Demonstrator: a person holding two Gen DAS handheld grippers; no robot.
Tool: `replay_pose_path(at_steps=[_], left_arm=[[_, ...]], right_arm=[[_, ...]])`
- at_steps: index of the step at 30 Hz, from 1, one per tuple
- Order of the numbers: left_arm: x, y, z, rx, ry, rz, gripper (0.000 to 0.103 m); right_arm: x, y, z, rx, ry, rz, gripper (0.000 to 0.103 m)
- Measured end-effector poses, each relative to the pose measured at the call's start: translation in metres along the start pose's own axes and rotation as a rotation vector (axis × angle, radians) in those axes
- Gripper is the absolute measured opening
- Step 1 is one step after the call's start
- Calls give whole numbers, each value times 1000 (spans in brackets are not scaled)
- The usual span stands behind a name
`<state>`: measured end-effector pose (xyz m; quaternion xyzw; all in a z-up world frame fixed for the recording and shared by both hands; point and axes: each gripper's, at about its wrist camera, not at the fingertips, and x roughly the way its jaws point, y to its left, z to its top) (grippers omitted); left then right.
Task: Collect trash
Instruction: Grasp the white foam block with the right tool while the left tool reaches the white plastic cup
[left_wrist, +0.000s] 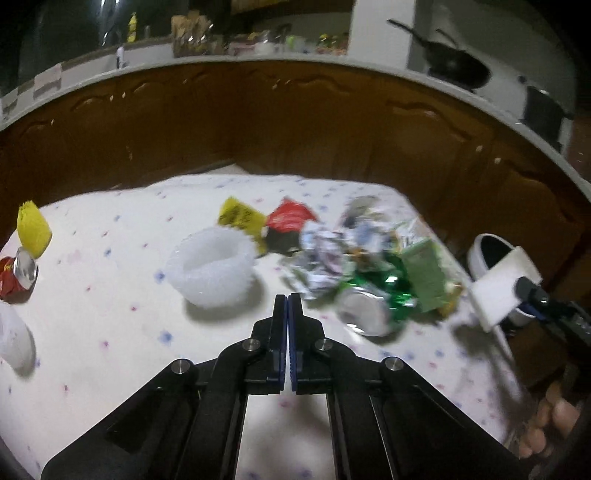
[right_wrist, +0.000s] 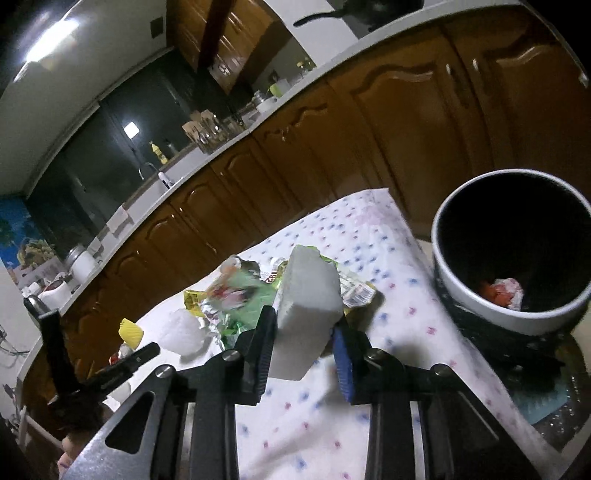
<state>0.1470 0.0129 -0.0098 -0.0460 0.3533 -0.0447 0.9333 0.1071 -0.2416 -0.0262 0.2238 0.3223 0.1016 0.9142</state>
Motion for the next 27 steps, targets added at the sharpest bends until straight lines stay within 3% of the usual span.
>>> replay_pose_path(at_steps=[5, 6, 8, 9, 10, 16, 21, 23, 24, 27], left_arm=[[-12, -2, 5, 21, -26, -2, 1], [-10, 3, 7, 10, -23, 12, 5], [-6, 18, 8, -24, -5, 46, 32], [-3, 26, 10, -44, -5, 63, 61], [1, 34, 10, -62, -16, 83, 66], [28, 48, 20, -53, 0, 91, 69], [67, 26, 26, 83, 45, 147, 70], [82, 25, 24, 99, 90, 161, 53], [89, 27, 22, 100, 118, 165, 26], [88, 32, 19, 80, 119, 144, 12]], right_arm=[[-16, -7, -3, 4, -7, -9, 30], [-18, -8, -4, 10, -5, -7, 30], [-20, -9, -5, 14, -3, -3, 31], [-21, -9, -6, 16, -3, -2, 31], [-20, -9, -7, 20, -1, -2, 31], [-15, -8, -10, 27, 21, -7, 31], [-10, -7, -8, 34, 24, -15, 31], [-9, -8, -7, 38, 26, -20, 31], [-9, -8, -7, 39, 27, -21, 31], [-12, -8, -8, 38, 22, -26, 31]])
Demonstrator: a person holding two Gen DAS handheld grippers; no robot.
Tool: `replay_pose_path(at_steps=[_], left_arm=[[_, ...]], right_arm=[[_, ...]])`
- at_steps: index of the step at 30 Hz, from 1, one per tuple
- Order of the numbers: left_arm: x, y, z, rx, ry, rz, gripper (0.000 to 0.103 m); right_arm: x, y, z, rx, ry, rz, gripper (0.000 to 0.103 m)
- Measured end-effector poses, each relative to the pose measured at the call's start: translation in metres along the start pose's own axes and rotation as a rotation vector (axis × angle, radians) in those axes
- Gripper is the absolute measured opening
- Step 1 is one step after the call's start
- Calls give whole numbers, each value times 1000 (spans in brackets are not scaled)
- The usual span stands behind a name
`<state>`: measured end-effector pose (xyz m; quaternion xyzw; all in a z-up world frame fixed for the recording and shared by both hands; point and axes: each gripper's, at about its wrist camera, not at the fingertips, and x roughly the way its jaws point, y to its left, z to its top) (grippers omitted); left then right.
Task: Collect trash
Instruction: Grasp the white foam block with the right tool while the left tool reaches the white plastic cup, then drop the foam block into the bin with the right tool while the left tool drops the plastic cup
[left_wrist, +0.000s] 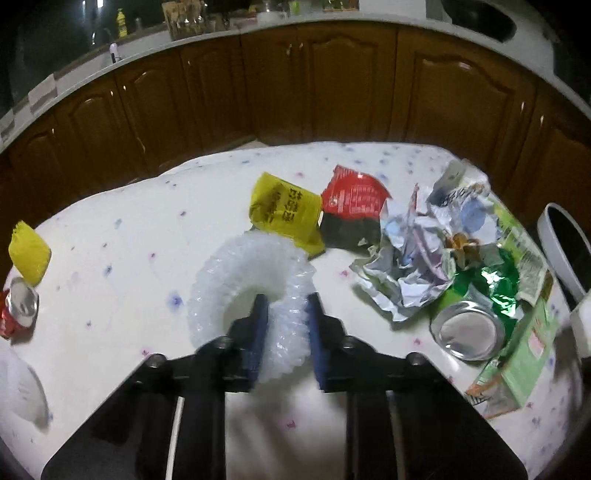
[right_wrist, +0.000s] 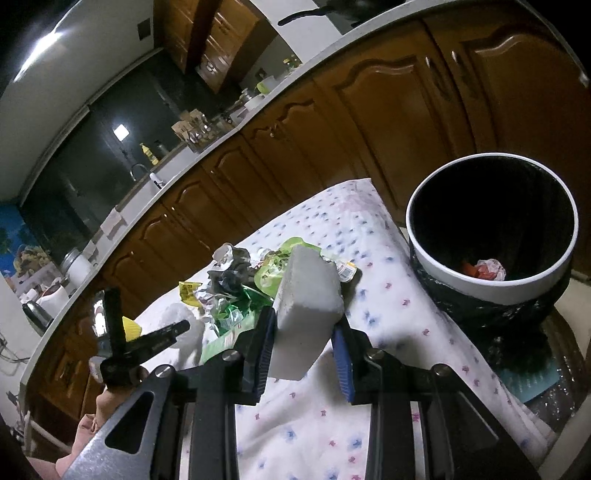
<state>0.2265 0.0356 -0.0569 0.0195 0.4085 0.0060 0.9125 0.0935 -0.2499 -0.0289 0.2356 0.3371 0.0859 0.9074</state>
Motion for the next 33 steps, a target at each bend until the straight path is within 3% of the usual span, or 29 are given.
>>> replay_pose_path(at_steps=[2, 7, 14, 23, 33], left_arm=[[-14, 4, -2, -20, -30, -12, 11], [-54, 3, -2, -84, -94, -121, 11], [-112, -46, 6, -55, -174, -298, 11], [-137, -133, 17, 44, -163, -504, 11], [-127, -221, 15, 152, -77, -610, 11]], right_arm=[[-2, 0, 0, -1, -6, 0, 31], [-11, 0, 1, -7, -27, 14, 31], [-27, -12, 6, -4, -57, 3, 31], [-60, -39, 16, -8, -112, -70, 31], [-81, -78, 29, 4, -141, -156, 31]])
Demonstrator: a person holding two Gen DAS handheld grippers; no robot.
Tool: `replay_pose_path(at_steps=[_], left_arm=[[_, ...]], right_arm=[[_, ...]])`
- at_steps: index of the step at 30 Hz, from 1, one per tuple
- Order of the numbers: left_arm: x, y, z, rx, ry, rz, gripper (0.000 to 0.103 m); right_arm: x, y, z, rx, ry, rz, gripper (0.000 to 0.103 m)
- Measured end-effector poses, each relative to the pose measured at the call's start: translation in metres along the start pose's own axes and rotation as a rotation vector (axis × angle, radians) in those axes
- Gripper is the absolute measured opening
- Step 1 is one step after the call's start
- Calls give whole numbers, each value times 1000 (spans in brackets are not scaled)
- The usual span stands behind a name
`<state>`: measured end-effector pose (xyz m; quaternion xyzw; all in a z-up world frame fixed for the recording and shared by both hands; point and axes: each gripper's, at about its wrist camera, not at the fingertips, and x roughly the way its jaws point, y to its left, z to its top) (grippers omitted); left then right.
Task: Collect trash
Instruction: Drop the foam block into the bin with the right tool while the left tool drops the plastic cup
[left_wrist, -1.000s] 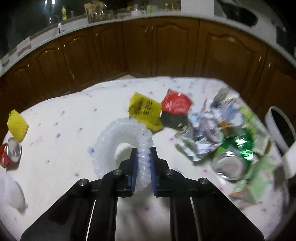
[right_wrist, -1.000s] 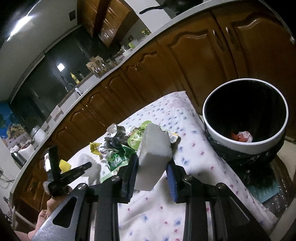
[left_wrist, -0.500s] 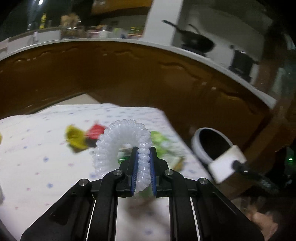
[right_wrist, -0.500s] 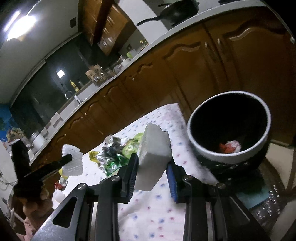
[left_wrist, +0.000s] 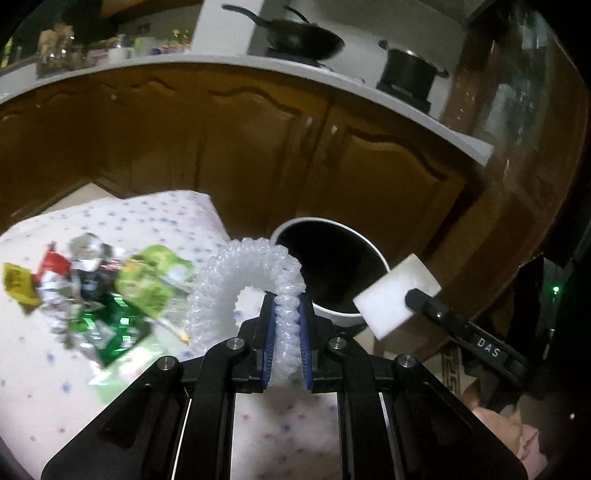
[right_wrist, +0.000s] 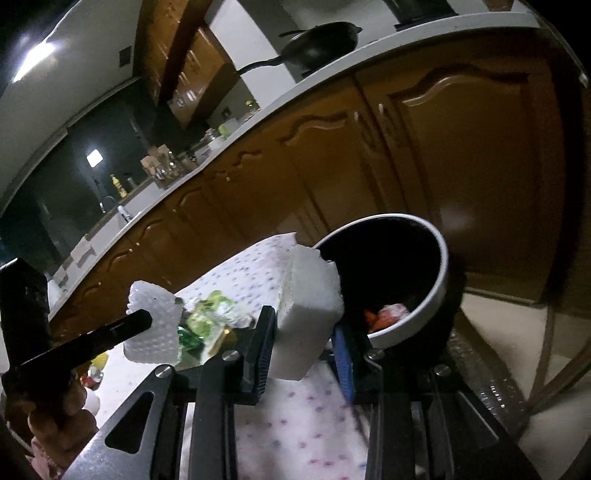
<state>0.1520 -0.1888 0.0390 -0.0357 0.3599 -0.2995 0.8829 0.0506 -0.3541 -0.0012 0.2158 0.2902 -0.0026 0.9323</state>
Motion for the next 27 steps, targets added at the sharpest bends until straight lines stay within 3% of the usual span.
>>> replay_pose_path(at_steps=[11, 27], left_arm=[[52, -30, 14, 42, 62, -18, 11], [129, -52, 39, 81, 141, -33, 12]], right_arm=[[12, -23, 24, -63, -6, -88, 32], [49, -48, 55, -146, 93, -167, 34]])
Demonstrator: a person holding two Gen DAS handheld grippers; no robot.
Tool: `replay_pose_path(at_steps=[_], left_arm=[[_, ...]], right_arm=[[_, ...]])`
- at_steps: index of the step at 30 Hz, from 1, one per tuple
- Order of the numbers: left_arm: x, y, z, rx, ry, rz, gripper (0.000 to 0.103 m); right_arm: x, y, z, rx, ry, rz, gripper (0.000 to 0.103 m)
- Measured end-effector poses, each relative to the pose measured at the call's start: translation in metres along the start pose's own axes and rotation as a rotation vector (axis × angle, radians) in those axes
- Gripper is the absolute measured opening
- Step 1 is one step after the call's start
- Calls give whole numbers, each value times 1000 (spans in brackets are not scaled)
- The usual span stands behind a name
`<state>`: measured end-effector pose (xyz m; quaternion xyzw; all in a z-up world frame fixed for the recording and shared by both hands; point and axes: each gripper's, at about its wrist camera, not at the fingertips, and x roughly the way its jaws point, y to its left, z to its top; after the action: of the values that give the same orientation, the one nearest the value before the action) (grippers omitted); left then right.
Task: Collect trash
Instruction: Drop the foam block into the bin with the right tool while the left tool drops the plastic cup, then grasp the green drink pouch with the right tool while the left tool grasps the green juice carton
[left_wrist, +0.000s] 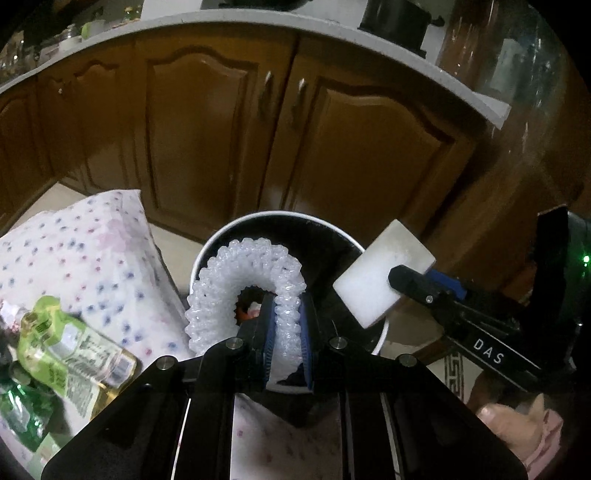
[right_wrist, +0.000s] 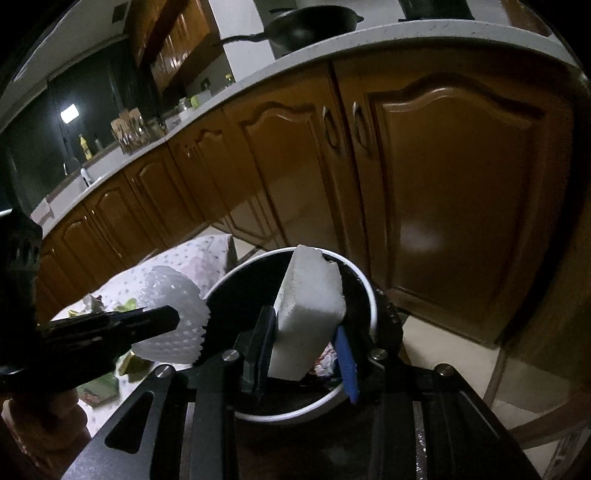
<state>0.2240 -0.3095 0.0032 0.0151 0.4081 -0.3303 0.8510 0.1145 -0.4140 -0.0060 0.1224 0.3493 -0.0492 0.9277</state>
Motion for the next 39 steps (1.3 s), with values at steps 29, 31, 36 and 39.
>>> replay_pose_path(at_steps=[29, 31, 36, 39], left_arm=[[-49, 37, -59, -85, -36, 75, 63], [-60, 45, -70, -99, -47, 92, 63], [-92, 67, -99, -149, -80, 135, 63], [-110, 80, -114, -168, -97, 166, 63]], right_arm=[[-15, 7, -23, 124, -13, 93, 81], [-18, 16, -32, 137, -16, 118, 81], [-22, 36, -54, 175, -14, 172, 81], [-23, 47, -64, 169, -10, 192, 81]])
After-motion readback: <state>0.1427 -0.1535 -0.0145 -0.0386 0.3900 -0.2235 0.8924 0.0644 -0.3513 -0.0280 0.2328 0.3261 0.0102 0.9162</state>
